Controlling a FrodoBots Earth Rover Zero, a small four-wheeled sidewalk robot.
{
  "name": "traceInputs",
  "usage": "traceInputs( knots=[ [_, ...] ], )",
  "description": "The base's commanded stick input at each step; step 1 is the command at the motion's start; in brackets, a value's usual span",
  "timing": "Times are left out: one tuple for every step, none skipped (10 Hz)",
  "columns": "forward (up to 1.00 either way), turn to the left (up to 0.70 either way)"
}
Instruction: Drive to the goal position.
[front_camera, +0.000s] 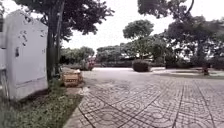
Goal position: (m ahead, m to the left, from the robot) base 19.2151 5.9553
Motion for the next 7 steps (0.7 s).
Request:
traceInputs(
  knots=[
    [1.00, 0.00],
    [1.00, 0.00],
    [1.00, 0.00],
    [1.00, 0.00],
    [1.00, 0.00],
    [1.00, 0.00],
    [1.00, 0.00]
  ],
)
